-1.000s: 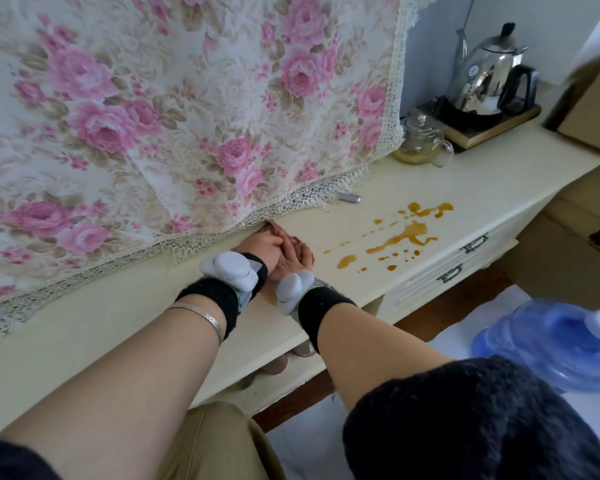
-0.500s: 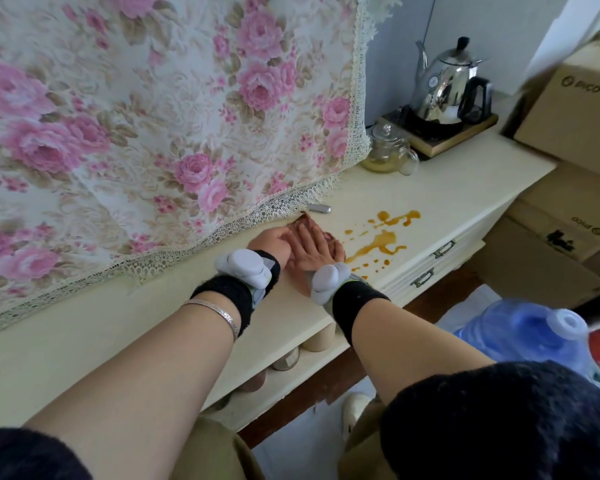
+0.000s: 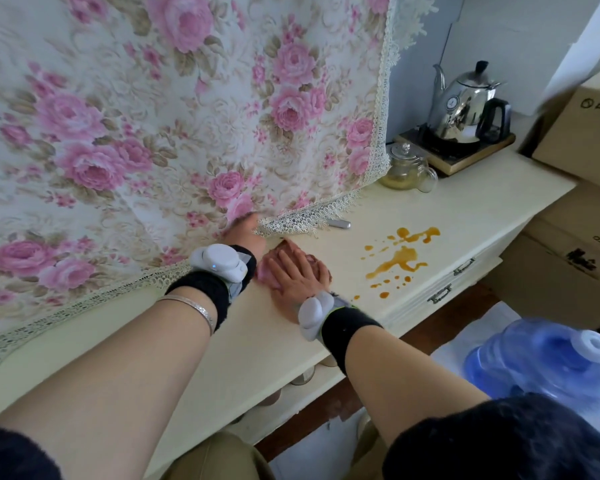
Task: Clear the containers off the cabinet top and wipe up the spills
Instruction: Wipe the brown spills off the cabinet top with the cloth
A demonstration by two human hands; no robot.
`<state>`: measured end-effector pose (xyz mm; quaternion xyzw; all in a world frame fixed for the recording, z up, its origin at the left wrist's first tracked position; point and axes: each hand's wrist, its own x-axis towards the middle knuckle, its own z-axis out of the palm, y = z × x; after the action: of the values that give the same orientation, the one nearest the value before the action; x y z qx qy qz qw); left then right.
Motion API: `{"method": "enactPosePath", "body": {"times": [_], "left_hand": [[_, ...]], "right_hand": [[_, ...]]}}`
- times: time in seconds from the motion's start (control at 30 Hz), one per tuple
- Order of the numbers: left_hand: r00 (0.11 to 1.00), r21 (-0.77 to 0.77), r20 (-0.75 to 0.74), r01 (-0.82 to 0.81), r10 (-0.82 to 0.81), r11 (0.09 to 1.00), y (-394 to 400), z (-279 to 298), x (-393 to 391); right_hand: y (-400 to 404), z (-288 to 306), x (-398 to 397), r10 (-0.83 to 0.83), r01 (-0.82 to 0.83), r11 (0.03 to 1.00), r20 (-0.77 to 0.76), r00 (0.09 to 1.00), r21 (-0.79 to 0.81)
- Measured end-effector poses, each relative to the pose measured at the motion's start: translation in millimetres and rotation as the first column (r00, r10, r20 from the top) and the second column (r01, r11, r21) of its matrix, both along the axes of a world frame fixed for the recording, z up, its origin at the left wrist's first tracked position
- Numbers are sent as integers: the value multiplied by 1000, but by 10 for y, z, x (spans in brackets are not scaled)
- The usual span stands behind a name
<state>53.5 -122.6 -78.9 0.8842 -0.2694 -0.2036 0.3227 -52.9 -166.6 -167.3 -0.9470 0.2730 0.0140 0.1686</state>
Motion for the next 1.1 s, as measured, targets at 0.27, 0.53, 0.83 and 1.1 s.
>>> {"method": "enactPosePath", "body": {"times": [0.27,0.53,0.83,1.1], "left_hand": [[997,26,-82,4,-2,1000,-74,-70,105],[992,-1,-130,-11,10,1000,-220,-307,284],[990,-27,-141,-8,4,1000,-256,-361,358],[993,4,-119,-27,28,1000,-174,-328,329]], "right_hand": [[66,-105,468,71,-71,997,-7,997,23],[-197,-33,832,142,-169,977,-190,971,-131],[-373,-16,995,68,-87,990,-169,983,-108],[-453,-79,762,91,-89,992,15,996,-84]]}}
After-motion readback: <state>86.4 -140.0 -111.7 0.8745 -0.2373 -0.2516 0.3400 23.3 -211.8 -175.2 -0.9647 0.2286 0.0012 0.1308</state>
